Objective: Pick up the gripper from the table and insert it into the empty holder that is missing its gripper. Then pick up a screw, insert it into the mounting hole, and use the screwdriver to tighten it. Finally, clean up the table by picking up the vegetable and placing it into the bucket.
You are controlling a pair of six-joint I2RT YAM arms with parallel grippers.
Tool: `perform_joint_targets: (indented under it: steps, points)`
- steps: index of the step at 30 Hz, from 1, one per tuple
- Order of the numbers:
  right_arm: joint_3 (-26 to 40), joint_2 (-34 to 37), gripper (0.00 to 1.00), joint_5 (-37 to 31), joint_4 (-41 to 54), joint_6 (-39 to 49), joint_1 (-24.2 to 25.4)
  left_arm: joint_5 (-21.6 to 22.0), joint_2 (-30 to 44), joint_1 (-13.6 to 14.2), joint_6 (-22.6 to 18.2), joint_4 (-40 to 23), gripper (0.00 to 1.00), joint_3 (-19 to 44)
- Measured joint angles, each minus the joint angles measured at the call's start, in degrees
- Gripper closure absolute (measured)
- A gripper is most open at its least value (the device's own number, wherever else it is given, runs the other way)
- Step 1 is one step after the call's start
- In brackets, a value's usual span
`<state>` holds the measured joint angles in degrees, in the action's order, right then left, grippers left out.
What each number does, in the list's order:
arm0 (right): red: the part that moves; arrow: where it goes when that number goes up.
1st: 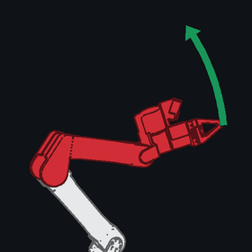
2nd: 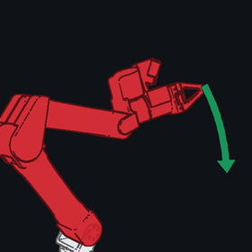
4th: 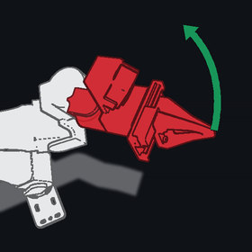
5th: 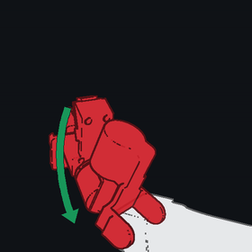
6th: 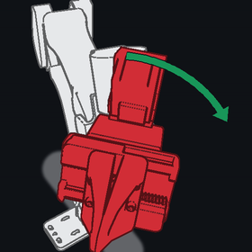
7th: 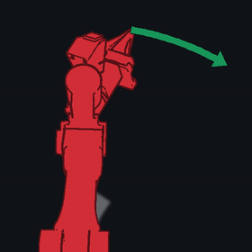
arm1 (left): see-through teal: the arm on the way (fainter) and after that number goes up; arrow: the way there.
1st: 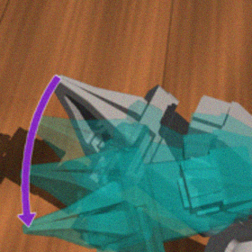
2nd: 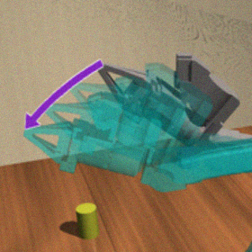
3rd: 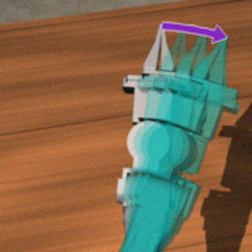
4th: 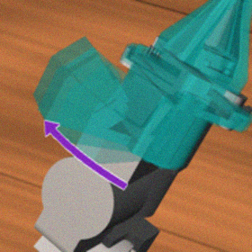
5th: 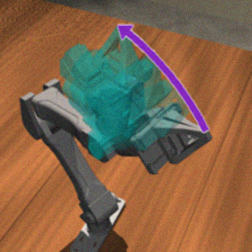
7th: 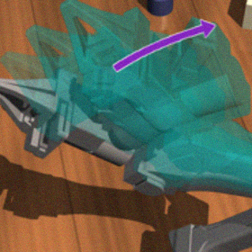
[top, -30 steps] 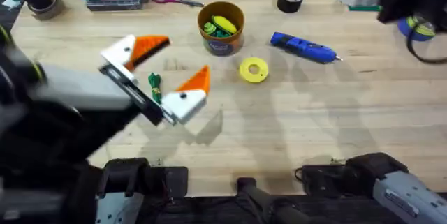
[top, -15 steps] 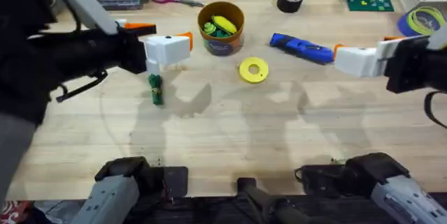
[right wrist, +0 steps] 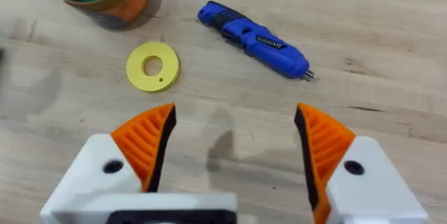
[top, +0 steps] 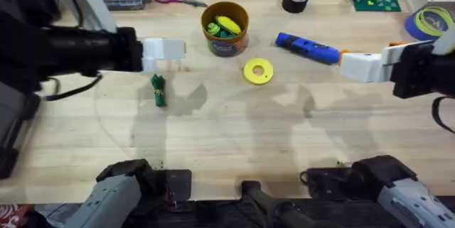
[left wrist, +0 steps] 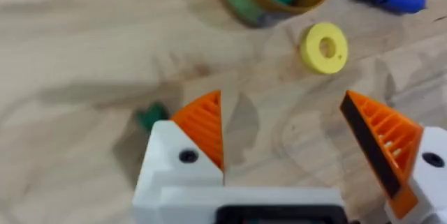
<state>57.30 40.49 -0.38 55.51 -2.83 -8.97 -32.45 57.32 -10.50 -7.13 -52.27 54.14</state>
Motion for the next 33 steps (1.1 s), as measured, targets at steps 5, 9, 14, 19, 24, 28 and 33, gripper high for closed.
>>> perform_joint_targets:
  steps: [5, 9, 14, 19, 24, 28, 33]
  points:
    - [0.00, 0.01, 0.006, 0.00, 0.01, 0.00, 0.00, 12.75, -0.01, 0.00, 4.93, -14.40, 0.015, 10.37]
    - [0.00, 0.01, 0.006, 0.00, -0.19, 0.00, 0.00, 20.82, -0.18, 0.00, 9.97, -22.15, 0.015, 12.78]
    - [0.00, 0.02, 0.005, 0.00, -0.31, -0.02, 0.00, 25.40, 1.04, 0.00, 15.02, -24.79, 0.015, 11.71]
    - [0.00, 0.00, 0.005, 0.00, -0.33, -0.02, 0.00, 26.70, 4.07, 0.00, 17.35, -19.43, 0.015, 5.37]
    - [0.00, 0.00, 0.005, 0.00, -0.33, -0.02, 0.00, 27.22, 8.97, 0.00, 18.65, -13.59, 0.015, -1.03]
    - [0.00, 0.00, 0.005, 0.00, -0.33, -0.02, 0.00, 27.46, 14.58, 0.00, 19.37, -10.80, 0.015, -2.30]
    - [0.00, 0.00, 0.005, 0.00, -0.35, -0.02, 0.00, 27.13, 21.13, 0.02, 19.62, -5.48, 0.015, -2.35]
